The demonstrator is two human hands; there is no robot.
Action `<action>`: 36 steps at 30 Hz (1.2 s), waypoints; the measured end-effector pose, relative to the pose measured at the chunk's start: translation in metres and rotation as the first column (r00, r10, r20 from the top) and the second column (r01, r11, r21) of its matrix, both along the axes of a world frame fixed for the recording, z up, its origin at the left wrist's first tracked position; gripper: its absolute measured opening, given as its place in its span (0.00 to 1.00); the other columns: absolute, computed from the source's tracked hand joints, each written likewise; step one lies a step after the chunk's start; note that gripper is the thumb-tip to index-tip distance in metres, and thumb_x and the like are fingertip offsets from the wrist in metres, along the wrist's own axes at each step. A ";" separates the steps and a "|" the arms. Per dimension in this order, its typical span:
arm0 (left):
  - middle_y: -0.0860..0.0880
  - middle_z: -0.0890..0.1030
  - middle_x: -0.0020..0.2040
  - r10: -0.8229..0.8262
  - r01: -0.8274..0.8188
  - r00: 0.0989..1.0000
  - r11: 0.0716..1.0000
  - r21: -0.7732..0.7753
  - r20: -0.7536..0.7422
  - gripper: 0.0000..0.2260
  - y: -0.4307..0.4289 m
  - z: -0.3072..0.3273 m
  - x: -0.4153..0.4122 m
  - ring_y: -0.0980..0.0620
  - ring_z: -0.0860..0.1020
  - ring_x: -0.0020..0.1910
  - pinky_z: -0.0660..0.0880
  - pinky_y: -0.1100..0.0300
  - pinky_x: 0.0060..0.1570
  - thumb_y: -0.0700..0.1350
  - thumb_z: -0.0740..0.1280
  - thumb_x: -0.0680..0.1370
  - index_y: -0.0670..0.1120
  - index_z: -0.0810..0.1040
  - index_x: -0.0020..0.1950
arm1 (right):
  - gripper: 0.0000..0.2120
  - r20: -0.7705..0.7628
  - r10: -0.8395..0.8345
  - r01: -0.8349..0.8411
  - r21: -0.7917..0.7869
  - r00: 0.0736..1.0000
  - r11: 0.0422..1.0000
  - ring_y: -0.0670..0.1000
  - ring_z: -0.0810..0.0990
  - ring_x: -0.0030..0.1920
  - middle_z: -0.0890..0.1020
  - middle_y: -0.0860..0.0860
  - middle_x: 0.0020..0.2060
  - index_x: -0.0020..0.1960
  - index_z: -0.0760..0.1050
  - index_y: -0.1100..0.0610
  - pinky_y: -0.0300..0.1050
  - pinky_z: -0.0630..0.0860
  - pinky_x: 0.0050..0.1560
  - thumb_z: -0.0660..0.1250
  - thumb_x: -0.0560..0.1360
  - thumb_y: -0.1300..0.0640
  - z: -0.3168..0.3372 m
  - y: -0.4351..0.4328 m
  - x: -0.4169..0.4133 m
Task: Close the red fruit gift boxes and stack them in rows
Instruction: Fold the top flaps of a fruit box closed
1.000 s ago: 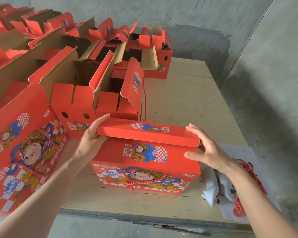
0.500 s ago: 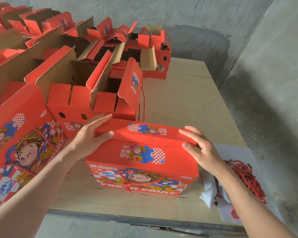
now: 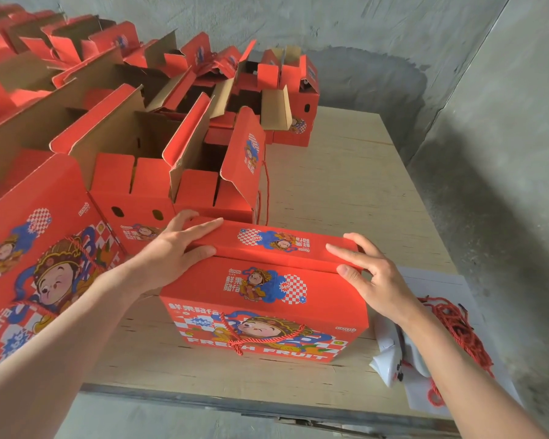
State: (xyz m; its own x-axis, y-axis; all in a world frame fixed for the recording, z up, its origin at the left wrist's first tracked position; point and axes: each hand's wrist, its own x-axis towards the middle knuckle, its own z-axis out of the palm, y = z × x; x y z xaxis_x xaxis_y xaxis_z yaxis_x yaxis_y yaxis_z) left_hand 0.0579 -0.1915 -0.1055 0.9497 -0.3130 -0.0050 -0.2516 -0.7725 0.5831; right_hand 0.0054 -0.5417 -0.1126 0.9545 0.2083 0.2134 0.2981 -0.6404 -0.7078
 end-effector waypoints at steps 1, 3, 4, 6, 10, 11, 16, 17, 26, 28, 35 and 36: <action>0.50 0.56 0.73 -0.015 0.015 1.000 1.000 0.003 -0.023 0.25 0.000 0.000 0.000 0.45 0.62 0.69 0.70 0.53 0.62 0.52 0.61 0.78 0.64 0.55 0.72 | 0.18 0.000 0.010 -0.010 -0.006 1.000 1.000 0.26 0.62 0.63 0.67 0.46 0.67 0.62 0.71 0.41 0.21 0.59 0.59 0.66 0.75 0.56 -0.001 0.000 0.000; 0.52 0.52 0.74 -0.033 0.033 0.997 0.999 -0.001 -0.075 0.25 0.000 0.000 -0.002 0.46 0.60 0.70 0.70 0.54 0.62 0.54 0.59 0.78 0.68 0.51 0.70 | 0.18 -0.013 0.022 -0.023 -0.007 1.000 1.000 0.28 0.62 0.64 0.66 0.47 0.69 0.62 0.72 0.41 0.22 0.58 0.60 0.66 0.76 0.58 -0.001 -0.001 -0.001; 0.54 0.50 0.74 -0.033 0.033 0.995 0.999 -0.003 -0.097 0.24 0.000 0.000 -0.004 0.46 0.58 0.71 0.69 0.53 0.64 0.57 0.57 0.77 0.69 0.51 0.69 | 0.18 -0.019 0.025 -0.025 -0.003 0.999 1.000 0.29 0.62 0.65 0.65 0.47 0.70 0.62 0.72 0.42 0.22 0.58 0.61 0.66 0.76 0.58 -0.001 -0.001 -0.002; 0.57 0.48 0.74 -0.013 0.009 0.992 0.999 -0.037 -0.123 0.22 -0.002 -0.002 -0.007 0.48 0.55 0.72 0.64 0.50 0.69 0.61 0.53 0.74 0.70 0.52 0.67 | 0.16 -0.033 0.032 -0.031 0.012 0.999 0.999 0.34 0.62 0.68 0.62 0.48 0.72 0.63 0.72 0.45 0.24 0.58 0.63 0.63 0.77 0.57 -0.003 0.000 -0.004; 0.61 0.45 0.75 0.015 -0.019 0.990 0.999 -0.029 -0.140 0.19 -0.003 -0.006 -0.008 0.48 0.49 0.75 0.53 0.45 0.73 0.55 0.52 0.81 0.72 0.50 0.67 | 0.16 -0.039 0.033 -0.030 0.068 0.999 0.997 0.44 0.62 0.72 0.57 0.48 0.74 0.64 0.71 0.50 0.30 0.59 0.67 0.60 0.79 0.62 -0.007 0.005 -0.008; 0.61 0.44 0.76 0.023 -0.021 0.989 1.000 0.012 -0.146 0.19 -0.003 -0.006 -0.006 0.47 0.48 0.75 0.51 0.45 0.74 0.54 0.53 0.81 0.72 0.49 0.67 | 0.16 -0.046 0.033 -0.030 0.072 0.998 0.997 0.43 0.60 0.73 0.57 0.48 0.74 0.64 0.71 0.50 0.30 0.58 0.68 0.60 0.79 0.63 -0.007 0.005 -0.007; 0.48 0.55 0.75 0.193 -0.190 0.979 0.981 -0.049 0.065 0.20 -0.017 -0.003 -0.018 0.44 0.58 0.73 0.60 0.50 0.70 0.47 0.59 0.81 0.54 0.65 0.73 | 0.18 -0.075 0.079 -0.081 -0.017 0.994 0.997 0.40 0.52 0.74 0.54 0.47 0.74 0.65 0.71 0.47 0.28 0.51 0.70 0.64 0.77 0.61 -0.001 -0.004 -0.002; 0.44 0.63 0.72 0.271 -0.255 0.950 0.960 -0.115 0.156 0.19 -0.019 -0.005 -0.023 0.43 0.65 0.69 0.66 0.52 0.65 0.43 0.63 0.79 0.48 0.70 0.70 | 0.18 -0.086 0.083 -0.084 -0.012 0.993 0.996 0.40 0.52 0.74 0.54 0.47 0.74 0.64 0.72 0.46 0.25 0.51 0.68 0.64 0.77 0.61 -0.001 -0.003 -0.002; 0.52 0.73 0.29 0.480 -0.423 0.872 0.837 -0.346 0.095 0.18 -0.026 -0.013 -0.063 0.59 0.67 0.24 0.66 0.67 0.25 0.43 0.69 0.75 0.51 0.76 0.65 | 0.17 0.000 -0.051 0.050 0.227 0.999 0.973 0.26 0.67 0.58 0.66 0.54 0.68 0.55 0.79 0.53 0.22 0.62 0.58 0.63 0.75 0.72 -0.009 0.009 -0.012; 0.54 0.69 0.22 0.472 -0.421 0.876 0.849 -0.319 0.100 0.20 -0.028 -0.011 -0.071 0.56 0.66 0.19 0.63 0.69 0.22 0.45 0.70 0.74 0.50 0.75 0.66 | 0.17 -0.043 -0.055 0.064 0.261 0.998 0.963 0.28 0.68 0.60 0.67 0.53 0.68 0.54 0.79 0.54 0.24 0.63 0.58 0.63 0.75 0.73 -0.007 0.008 -0.011; 0.53 0.78 0.49 0.374 -0.323 0.918 0.896 -0.306 0.127 0.17 -0.019 -0.010 -0.093 0.56 0.78 0.42 0.74 0.68 0.41 0.59 0.68 0.67 0.56 0.78 0.54 | 0.25 -0.340 -0.343 0.350 -0.041 0.876 0.936 0.46 0.71 0.64 0.71 0.51 0.67 0.70 0.66 0.51 0.32 0.67 0.55 0.68 0.75 0.50 0.021 -0.003 -0.004; 0.52 0.77 0.48 0.374 -0.311 0.915 0.893 -0.324 0.152 0.14 -0.018 -0.008 -0.086 0.56 0.77 0.42 0.74 0.67 0.42 0.57 0.68 0.68 0.55 0.78 0.51 | 0.27 -0.376 -0.421 0.345 -0.255 0.825 0.903 0.50 0.74 0.62 0.73 0.52 0.65 0.69 0.66 0.53 0.38 0.70 0.55 0.64 0.75 0.42 0.026 -0.004 -0.006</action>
